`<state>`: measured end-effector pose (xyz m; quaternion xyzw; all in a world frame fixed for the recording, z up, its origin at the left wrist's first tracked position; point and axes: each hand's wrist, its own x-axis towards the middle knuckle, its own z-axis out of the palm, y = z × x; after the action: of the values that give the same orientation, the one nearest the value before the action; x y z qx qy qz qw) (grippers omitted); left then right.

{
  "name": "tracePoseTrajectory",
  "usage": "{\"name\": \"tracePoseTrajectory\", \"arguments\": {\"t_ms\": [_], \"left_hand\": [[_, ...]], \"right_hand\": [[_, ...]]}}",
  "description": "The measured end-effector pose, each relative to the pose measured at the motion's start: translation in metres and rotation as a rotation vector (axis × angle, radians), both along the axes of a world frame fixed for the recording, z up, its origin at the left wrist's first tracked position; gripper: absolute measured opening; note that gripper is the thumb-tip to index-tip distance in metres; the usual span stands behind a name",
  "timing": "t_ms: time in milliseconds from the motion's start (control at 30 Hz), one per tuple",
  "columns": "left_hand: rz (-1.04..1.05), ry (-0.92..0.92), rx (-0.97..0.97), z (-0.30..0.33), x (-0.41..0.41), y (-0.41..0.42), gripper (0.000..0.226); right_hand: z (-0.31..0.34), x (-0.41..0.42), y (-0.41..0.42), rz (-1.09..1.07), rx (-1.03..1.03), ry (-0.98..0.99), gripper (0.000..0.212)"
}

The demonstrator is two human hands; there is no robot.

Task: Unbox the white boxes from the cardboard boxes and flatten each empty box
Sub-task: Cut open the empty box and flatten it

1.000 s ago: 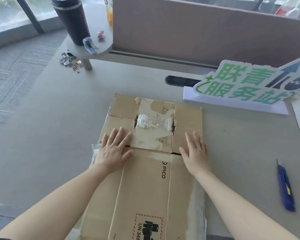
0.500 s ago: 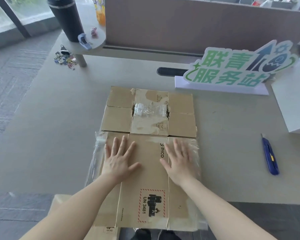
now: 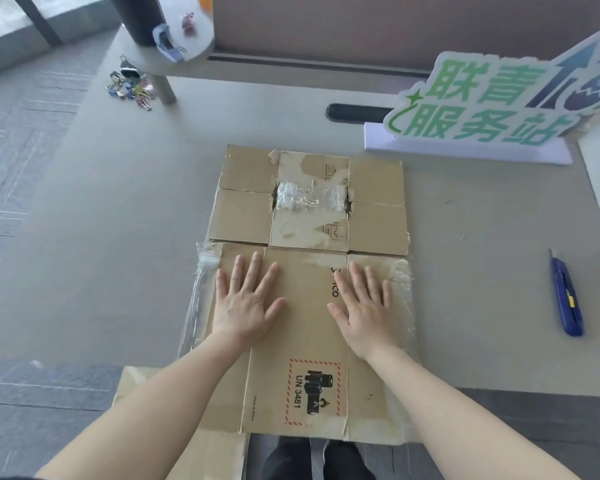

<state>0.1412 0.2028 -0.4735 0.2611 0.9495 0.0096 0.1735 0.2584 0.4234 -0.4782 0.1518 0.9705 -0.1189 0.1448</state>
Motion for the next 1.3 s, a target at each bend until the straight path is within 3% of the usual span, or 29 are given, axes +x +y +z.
{"name": "tracePoseTrajectory", "arguments": {"t_ms": [67,200,367,433,533,600,667,767,867,967,1167,1300], "left_hand": [[0.034,-0.012,0.047,0.008,-0.012,-0.011,0.072],[0.172,0.023,0.123,0.025,-0.033,-0.039,0.064],[0.464,0.072,0.61,0.036,-0.033,-0.031,0.055],[0.64,0.101,0.697,0.036,-0.041,-0.029,0.05],[0.852,-0.028,0.605,0.033,-0.061,-0.036,0.056],[0.838,-0.13,0.496,0.033,-0.073,-0.038,0.049],[0.845,-0.197,0.468,0.034,-0.083,-0.036,0.048],[0.972,-0.335,0.477,0.036,-0.096,-0.034,0.07],[1.036,-0.459,0.618,0.031,-0.102,-0.033,0.041],[1.096,-0.449,0.703,0.031,-0.103,-0.031,0.039],[1.17,-0.414,0.8,0.038,-0.079,-0.025,0.041],[1.234,-0.319,0.832,0.055,-0.057,-0.022,0.038]], "right_hand": [[0.009,0.005,0.011,-0.105,-0.077,0.039,0.068],[0.027,0.02,0.04,-0.598,-0.084,0.126,0.073],[0.041,0.001,0.055,-0.809,-0.224,0.117,0.08],[0.04,-0.011,0.057,-0.89,-0.271,0.086,0.078],[0.035,-0.024,0.059,-0.992,-0.319,0.068,0.068],[0.033,-0.03,0.063,-1.046,-0.365,0.056,0.067],[0.031,-0.033,0.067,-1.068,-0.402,0.048,0.065],[0.034,-0.036,0.074,-1.067,-0.488,0.061,0.073],[0.036,-0.041,0.088,-1.056,-0.589,0.087,0.073],[0.04,-0.048,0.103,-1.089,-0.692,0.081,0.072],[0.044,-0.059,0.105,-0.888,-0.687,0.125,0.042],[0.047,-0.063,0.102,-0.775,-0.721,0.178,0.041]]}}
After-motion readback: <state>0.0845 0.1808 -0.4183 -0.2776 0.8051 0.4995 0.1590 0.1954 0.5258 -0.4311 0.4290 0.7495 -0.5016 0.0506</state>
